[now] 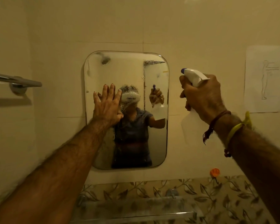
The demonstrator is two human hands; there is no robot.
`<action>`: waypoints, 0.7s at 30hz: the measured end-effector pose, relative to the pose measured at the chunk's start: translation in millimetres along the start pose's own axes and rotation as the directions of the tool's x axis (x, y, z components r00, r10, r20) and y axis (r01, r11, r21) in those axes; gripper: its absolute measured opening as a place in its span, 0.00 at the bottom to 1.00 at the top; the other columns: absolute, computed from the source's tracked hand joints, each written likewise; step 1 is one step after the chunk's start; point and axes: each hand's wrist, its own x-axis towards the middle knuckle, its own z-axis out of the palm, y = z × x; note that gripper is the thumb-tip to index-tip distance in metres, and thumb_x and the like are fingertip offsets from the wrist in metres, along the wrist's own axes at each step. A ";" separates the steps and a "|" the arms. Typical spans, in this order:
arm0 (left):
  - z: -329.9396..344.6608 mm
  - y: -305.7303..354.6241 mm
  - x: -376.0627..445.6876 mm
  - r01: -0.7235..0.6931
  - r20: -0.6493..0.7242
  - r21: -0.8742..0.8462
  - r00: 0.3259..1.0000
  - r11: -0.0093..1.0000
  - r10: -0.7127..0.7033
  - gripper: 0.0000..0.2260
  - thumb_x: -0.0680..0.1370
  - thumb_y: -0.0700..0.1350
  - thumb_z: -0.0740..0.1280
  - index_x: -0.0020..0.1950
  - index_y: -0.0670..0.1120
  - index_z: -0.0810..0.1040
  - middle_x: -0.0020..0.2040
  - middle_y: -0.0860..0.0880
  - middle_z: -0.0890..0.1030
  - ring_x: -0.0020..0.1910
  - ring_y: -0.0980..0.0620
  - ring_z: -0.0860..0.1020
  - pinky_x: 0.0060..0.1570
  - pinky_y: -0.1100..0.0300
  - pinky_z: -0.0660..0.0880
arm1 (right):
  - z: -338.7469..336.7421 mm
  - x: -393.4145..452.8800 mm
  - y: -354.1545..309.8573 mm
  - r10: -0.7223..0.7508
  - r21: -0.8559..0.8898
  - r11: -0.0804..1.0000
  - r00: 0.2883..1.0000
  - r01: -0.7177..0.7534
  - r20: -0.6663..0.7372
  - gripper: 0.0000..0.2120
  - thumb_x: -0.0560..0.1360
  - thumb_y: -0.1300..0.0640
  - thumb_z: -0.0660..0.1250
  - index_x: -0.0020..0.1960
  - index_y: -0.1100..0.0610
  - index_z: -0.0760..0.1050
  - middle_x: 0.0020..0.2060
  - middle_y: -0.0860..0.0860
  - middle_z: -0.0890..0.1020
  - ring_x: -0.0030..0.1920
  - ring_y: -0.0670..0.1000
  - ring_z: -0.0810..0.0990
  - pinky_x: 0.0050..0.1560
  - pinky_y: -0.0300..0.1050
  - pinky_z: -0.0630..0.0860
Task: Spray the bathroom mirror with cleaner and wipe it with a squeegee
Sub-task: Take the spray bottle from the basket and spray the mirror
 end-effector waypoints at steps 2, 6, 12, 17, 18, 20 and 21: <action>1.2 5.5 -1.7 0.011 -0.013 -0.017 1.000 1.000 -0.011 0.48 0.72 0.62 0.70 0.80 0.49 0.44 0.80 0.43 0.40 0.78 0.39 0.41 0.73 0.33 0.49 | -5.6 -7.4 13.8 0.002 -0.042 0.999 1.000 -0.002 -0.003 0.20 0.77 0.48 0.67 0.66 0.53 0.74 0.45 0.58 0.82 0.29 0.49 0.77 0.21 0.35 0.72; 6.1 19.9 -7.5 -0.027 -0.034 -0.065 0.999 0.998 0.025 0.47 0.72 0.61 0.70 0.80 0.50 0.44 0.80 0.43 0.41 0.78 0.40 0.41 0.73 0.33 0.47 | -12.6 -26.3 42.7 0.047 -0.096 0.994 0.999 -0.045 0.024 0.20 0.76 0.48 0.68 0.65 0.55 0.74 0.45 0.58 0.82 0.29 0.51 0.77 0.19 0.34 0.71; 22.5 47.3 -28.7 -0.071 -0.001 -0.117 0.997 0.991 0.071 0.47 0.73 0.60 0.69 0.81 0.49 0.43 0.80 0.43 0.39 0.78 0.41 0.39 0.73 0.33 0.47 | 1.1 -69.8 70.9 0.054 -0.141 0.990 0.984 -0.030 0.170 0.19 0.75 0.48 0.69 0.63 0.55 0.76 0.39 0.49 0.81 0.28 0.46 0.79 0.22 0.32 0.74; 36.1 50.7 -46.0 0.055 -0.050 -0.121 0.997 0.991 -0.061 0.48 0.73 0.60 0.70 0.80 0.47 0.42 0.80 0.41 0.42 0.78 0.39 0.42 0.72 0.31 0.46 | 18.8 -105.5 80.5 -0.010 -0.164 0.984 0.950 0.065 0.311 0.13 0.74 0.46 0.70 0.55 0.51 0.79 0.33 0.38 0.76 0.32 0.43 0.80 0.28 0.33 0.77; 38.6 48.2 -48.6 0.107 -0.045 -0.143 0.992 0.984 -0.115 0.49 0.73 0.59 0.71 0.80 0.46 0.42 0.80 0.40 0.43 0.78 0.39 0.42 0.72 0.31 0.45 | 20.5 -109.5 83.3 0.008 -0.161 0.986 0.954 0.043 0.301 0.14 0.74 0.46 0.70 0.56 0.52 0.79 0.34 0.39 0.76 0.33 0.44 0.80 0.29 0.36 0.78; 43.4 42.1 -53.7 0.185 -0.012 -0.186 0.982 0.965 -0.190 0.51 0.72 0.59 0.72 0.80 0.46 0.41 0.80 0.39 0.43 0.78 0.38 0.42 0.72 0.32 0.45 | 20.3 -111.8 89.2 0.071 -0.130 0.991 0.969 -0.041 0.237 0.16 0.74 0.46 0.70 0.59 0.54 0.78 0.37 0.42 0.79 0.36 0.48 0.82 0.32 0.41 0.81; 45.8 39.2 -56.7 0.201 0.009 -0.189 0.979 0.961 -0.203 0.51 0.72 0.60 0.72 0.80 0.46 0.40 0.80 0.39 0.43 0.78 0.38 0.42 0.73 0.32 0.45 | 18.5 -111.5 91.9 0.107 -0.112 0.990 0.974 -0.086 0.198 0.17 0.75 0.46 0.69 0.59 0.54 0.78 0.39 0.46 0.81 0.37 0.50 0.83 0.33 0.43 0.82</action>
